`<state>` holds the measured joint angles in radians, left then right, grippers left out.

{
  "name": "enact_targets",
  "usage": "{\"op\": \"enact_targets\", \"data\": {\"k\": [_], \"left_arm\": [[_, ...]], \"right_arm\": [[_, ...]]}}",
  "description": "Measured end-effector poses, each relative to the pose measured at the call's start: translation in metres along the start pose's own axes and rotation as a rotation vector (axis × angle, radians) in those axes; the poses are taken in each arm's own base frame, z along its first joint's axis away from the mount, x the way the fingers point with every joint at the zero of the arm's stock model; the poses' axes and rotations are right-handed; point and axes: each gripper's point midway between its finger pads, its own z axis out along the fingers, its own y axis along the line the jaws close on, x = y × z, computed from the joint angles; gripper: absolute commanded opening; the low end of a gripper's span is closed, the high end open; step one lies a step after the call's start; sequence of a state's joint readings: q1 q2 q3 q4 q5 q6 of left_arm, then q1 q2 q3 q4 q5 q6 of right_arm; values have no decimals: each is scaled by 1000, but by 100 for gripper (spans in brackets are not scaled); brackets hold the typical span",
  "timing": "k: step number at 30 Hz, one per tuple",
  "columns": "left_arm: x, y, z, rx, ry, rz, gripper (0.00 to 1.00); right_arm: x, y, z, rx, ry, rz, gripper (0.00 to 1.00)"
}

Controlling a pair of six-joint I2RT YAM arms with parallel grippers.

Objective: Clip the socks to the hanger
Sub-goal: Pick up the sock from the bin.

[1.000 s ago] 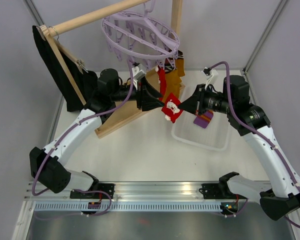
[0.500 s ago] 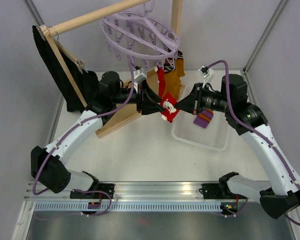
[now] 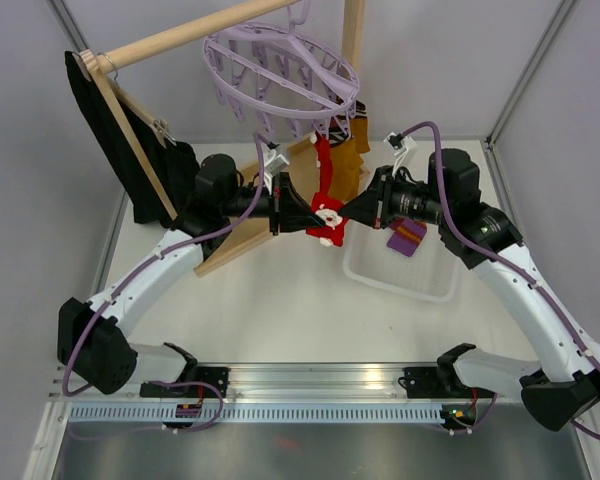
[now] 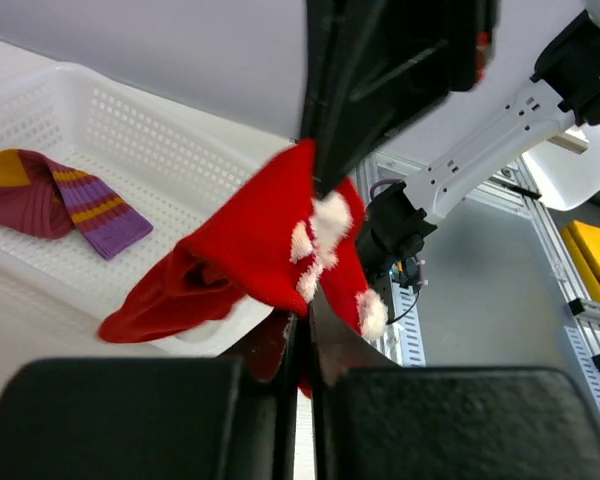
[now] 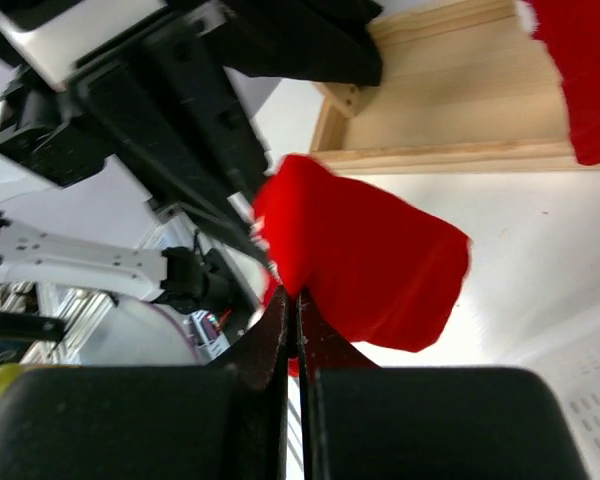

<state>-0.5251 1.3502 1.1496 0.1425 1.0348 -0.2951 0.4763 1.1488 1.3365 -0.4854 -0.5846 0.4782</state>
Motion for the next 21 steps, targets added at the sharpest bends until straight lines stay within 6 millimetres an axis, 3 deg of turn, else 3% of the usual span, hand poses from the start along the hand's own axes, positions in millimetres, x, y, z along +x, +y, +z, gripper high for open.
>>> {"op": "enact_targets", "data": {"k": [2, 4, 5, 6, 11, 21], "left_arm": [[2, -9, -5, 1, -13, -15, 2], [0, -19, -10, 0, -30, -31, 2], [-2, -24, -13, -4, -43, -35, 2], [-5, -28, -15, -14, -56, -50, 2], [-13, -45, -22, -28, -99, -214, 2], [-15, -60, -43, -128, -308, -702, 2]], "right_arm": [[0, -10, 2, 48, -10, -15, 2], [1, -21, 4, 103, -18, -28, 13], [3, -26, 5, 132, -17, -36, 28], [5, -28, 7, 146, -17, -43, 35], [6, -53, 10, 299, -47, -124, 57], [3, -60, -2, 369, -130, -264, 59]]}}
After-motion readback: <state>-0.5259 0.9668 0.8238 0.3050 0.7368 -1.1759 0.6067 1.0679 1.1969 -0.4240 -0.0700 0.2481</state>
